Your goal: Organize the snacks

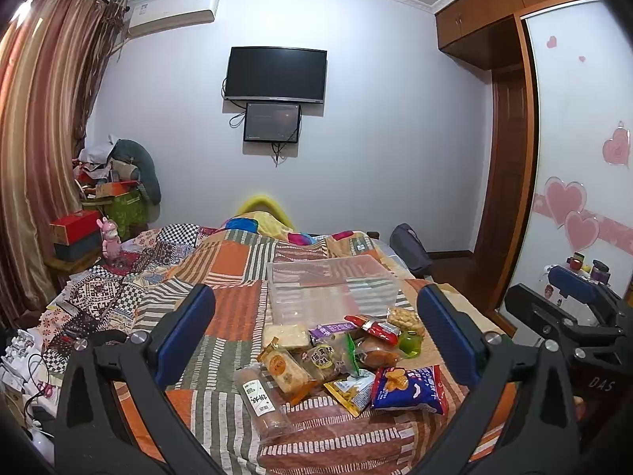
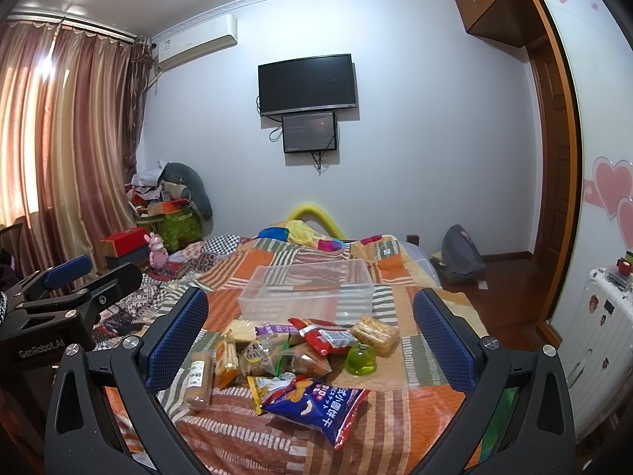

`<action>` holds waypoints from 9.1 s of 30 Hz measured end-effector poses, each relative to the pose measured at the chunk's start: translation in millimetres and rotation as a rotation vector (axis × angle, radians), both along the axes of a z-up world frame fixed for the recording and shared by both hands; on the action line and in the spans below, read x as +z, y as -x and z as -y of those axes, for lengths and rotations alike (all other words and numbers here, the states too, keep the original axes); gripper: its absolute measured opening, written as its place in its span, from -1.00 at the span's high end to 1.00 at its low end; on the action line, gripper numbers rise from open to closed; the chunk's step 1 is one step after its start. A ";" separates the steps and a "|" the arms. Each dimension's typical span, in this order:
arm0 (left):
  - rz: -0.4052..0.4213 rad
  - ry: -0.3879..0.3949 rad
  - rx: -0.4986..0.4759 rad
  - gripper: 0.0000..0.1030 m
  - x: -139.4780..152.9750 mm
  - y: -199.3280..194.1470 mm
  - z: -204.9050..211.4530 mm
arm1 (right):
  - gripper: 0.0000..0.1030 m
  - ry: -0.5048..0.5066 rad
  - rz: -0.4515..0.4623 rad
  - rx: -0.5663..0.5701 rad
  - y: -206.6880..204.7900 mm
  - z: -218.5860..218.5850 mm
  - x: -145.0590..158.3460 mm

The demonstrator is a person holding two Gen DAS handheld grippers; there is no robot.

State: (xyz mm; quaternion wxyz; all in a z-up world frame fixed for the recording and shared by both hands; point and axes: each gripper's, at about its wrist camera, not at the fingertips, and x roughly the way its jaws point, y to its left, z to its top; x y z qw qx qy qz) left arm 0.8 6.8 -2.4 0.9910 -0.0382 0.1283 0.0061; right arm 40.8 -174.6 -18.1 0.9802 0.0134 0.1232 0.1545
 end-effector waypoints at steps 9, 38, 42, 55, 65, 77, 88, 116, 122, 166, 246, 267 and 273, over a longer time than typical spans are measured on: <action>0.003 -0.006 0.001 -1.00 2.1 0.7 -0.1 | -1.00 0.001 0.001 0.002 0.1 -0.8 -2.0; 0.007 -0.013 0.003 -1.00 4.3 2.6 1.3 | -1.00 0.000 0.004 0.006 3.2 -5.0 0.3; 0.007 -0.013 0.003 -1.00 4.8 3.2 0.8 | -1.00 0.000 0.003 0.005 3.2 -5.3 0.4; 0.004 -0.015 0.002 -1.00 5.5 4.2 0.9 | -1.00 -0.004 -0.003 0.006 4.0 -7.8 2.0; -0.027 -0.011 -0.032 -1.00 -0.8 -5.3 -0.4 | -1.00 0.004 0.002 0.019 -1.5 -6.9 -6.2; -0.232 -0.052 -0.032 -0.42 -43.7 -53.9 -23.3 | -0.49 0.078 -0.220 0.070 -44.4 -5.0 -55.9; -0.552 -0.024 -0.011 -0.20 -137.6 -105.4 -67.8 | -0.49 0.089 -0.464 0.096 -82.6 -0.4 -107.7; -0.705 0.054 -0.039 0.20 -212.3 -153.7 -76.1 | -0.37 0.044 -0.638 0.182 -124.2 -27.2 -152.7; -0.705 0.039 -0.018 0.30 -207.1 -146.7 -76.7 | -0.21 -0.029 -0.653 0.204 -124.0 -7.1 -148.6; -0.476 0.080 -0.059 0.30 -90.7 -315.6 -40.8 | -0.19 0.103 -0.350 0.097 -248.1 -39.7 -75.7; -0.725 0.019 0.053 0.03 -214.7 -192.2 -112.0 | 0.09 0.110 -0.653 0.123 -193.2 22.7 -158.4; -0.539 0.031 -0.022 0.30 -127.9 -208.0 -89.5 | 0.10 0.131 -0.505 0.080 -178.5 34.0 -105.1; -0.450 0.022 -0.060 0.30 -93.2 -222.9 -72.0 | 0.10 0.094 -0.408 0.083 -182.9 30.1 -71.0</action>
